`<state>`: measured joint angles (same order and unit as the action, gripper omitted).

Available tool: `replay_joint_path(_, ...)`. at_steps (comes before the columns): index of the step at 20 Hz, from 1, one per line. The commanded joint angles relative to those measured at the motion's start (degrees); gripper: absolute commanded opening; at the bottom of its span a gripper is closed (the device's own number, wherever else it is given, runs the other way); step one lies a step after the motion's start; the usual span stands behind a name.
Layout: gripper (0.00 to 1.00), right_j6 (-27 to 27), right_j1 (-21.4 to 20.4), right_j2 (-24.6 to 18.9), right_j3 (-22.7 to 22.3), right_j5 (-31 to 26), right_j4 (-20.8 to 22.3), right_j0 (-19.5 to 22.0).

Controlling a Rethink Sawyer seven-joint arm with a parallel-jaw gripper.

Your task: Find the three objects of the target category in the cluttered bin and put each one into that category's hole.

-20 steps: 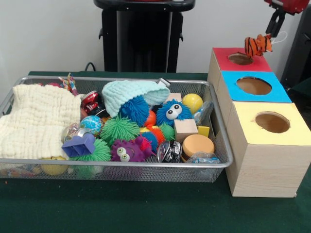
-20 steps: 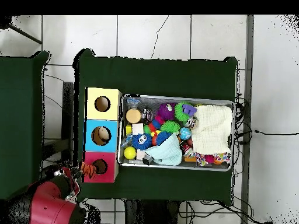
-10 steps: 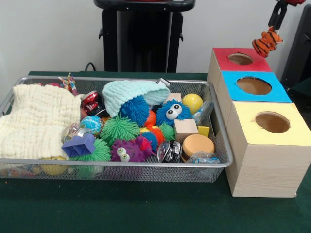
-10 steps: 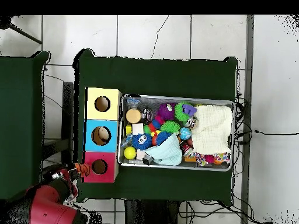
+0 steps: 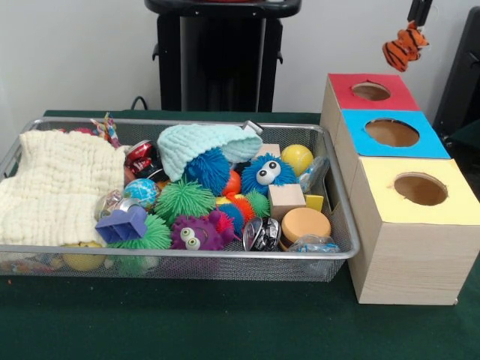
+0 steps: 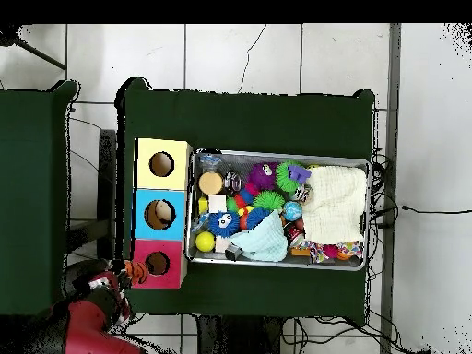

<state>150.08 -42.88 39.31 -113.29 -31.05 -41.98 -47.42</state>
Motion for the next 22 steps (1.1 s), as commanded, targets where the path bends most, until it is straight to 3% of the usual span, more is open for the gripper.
replay_joint_path(1, 0.00, 8.03, -2.77, -6.87, -6.63, 2.03, -0.01, 2.76)
replay_joint_path(22, 0.00, 8.35, -0.60, -9.53, -6.09, 5.27, 0.97, 6.06)
